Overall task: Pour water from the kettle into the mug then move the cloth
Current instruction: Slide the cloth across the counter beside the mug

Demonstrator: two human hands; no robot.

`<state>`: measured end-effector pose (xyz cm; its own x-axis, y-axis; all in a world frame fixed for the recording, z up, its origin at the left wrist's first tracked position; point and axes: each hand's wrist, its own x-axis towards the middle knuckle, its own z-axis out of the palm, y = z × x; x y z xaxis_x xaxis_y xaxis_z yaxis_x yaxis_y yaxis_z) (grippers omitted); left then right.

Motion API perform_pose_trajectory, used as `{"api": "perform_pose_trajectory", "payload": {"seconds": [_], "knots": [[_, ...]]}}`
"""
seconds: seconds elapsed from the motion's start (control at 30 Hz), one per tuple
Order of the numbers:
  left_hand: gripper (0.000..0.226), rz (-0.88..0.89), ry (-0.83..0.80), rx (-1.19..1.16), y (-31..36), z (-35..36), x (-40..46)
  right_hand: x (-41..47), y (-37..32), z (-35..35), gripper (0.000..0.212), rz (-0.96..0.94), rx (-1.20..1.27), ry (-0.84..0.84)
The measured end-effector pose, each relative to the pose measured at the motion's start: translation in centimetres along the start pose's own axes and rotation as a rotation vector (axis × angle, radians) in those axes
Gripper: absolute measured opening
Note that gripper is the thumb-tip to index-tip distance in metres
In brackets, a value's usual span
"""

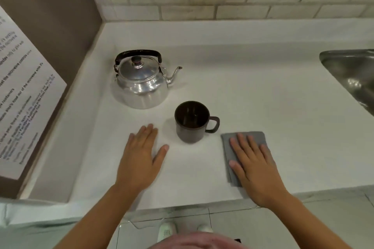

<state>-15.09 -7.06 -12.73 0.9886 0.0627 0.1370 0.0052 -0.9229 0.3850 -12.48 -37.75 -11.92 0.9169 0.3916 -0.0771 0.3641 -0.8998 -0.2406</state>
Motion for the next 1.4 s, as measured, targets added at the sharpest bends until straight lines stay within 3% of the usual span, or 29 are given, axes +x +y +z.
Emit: {"api": "perform_pose_trajectory", "payload": {"seconds": [0.23, 0.4, 0.57, 0.63, 0.73, 0.83, 1.0, 1.1, 1.2, 1.3, 1.4], "knots": [[0.066, -0.018, -0.007, 0.040, 0.0, 0.2, 0.2, 12.6, 3.1, -2.4, 0.057, 0.138, -0.085, -0.003], [0.066, -0.030, -0.009, 0.031, 0.1, 0.1, 0.2, 16.3, 1.7, -1.9, 0.056, -0.283, -0.161, -0.138], [0.064, -0.023, -0.001, 0.026, 0.2, -0.1, 0.1, 13.0, 4.6, -2.7, 0.057, 0.094, -0.108, -0.038], [0.061, -0.031, -0.006, 0.009, 0.3, -0.2, 0.1, 8.9, 3.1, -1.8, 0.059, 0.121, -0.101, -0.040], [0.052, -0.040, 0.008, -0.052, 0.5, -0.6, 0.0, 1.3, -1.6, -0.1, 0.063, 0.052, -0.099, -0.030], [0.037, -0.055, 0.146, -0.139, 0.8, -1.4, -0.8, -3.6, -7.0, 0.8, 0.061, -0.108, -0.101, -0.044], [0.022, -0.058, 0.299, -0.313, 1.7, -3.1, -3.8, -0.8, -14.4, 2.4, 0.064, -0.305, 0.079, -0.161], [0.021, -0.005, 0.274, -0.361, 2.6, -3.2, -4.8, 2.9, -17.6, 2.5, 0.071, -0.287, 0.183, -0.213], [0.027, -0.053, 0.159, -0.384, 3.2, -3.0, -5.4, 3.3, -16.4, 1.4, 0.063, -0.300, 0.310, -0.221], [0.046, -0.073, 0.034, -0.158, 3.6, -2.2, -5.9, 0.7, -11.5, 1.0, 0.064, -0.348, 0.252, -0.175], [0.061, -0.074, -0.036, 0.049, 2.6, -2.2, -5.4, -0.9, -6.3, 0.4, 0.069, -0.227, 0.063, -0.128]]}}
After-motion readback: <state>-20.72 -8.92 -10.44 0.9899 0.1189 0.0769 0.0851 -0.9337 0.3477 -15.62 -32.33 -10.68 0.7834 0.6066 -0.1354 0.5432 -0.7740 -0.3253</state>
